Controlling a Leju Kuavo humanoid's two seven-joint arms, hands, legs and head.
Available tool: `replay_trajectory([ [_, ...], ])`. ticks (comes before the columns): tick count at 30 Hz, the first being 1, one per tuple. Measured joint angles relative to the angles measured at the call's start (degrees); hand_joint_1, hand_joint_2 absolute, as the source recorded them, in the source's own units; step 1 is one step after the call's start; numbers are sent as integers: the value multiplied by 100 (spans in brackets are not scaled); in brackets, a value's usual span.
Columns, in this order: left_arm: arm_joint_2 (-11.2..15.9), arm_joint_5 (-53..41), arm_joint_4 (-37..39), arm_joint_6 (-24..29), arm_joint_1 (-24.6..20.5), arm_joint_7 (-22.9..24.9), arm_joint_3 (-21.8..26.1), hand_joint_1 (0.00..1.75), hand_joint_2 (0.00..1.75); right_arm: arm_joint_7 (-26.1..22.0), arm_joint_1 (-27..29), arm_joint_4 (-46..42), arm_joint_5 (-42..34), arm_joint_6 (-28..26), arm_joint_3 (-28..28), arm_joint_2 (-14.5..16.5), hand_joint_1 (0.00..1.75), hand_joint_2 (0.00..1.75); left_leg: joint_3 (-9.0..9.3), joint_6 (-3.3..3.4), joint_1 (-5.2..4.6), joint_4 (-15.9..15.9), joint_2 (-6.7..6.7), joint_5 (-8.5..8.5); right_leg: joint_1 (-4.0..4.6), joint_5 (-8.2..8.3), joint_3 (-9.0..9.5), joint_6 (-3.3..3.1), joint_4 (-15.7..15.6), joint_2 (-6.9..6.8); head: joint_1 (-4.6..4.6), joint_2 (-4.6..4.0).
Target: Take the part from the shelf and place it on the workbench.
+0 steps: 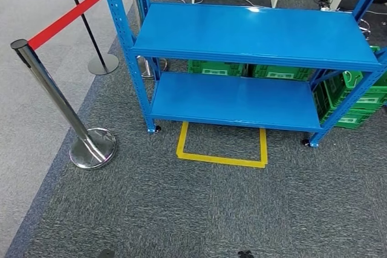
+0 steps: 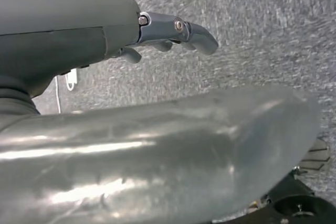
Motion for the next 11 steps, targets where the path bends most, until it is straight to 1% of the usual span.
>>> replay_trajectory([
  [5,-95,77,0,45,5,188,84,0,0,-208,-16,0,-52,-36,-106,-49,0,0,0,0,0,0,0,0,0,0,0,0,0,0,-1,0],
  [11,-184,132,0,202,5,7,216,0,0,-317,-57,-2,-28,-130,-114,-98,0,0,1,0,0,0,0,0,0,1,-1,0,0,0,1,0],
])
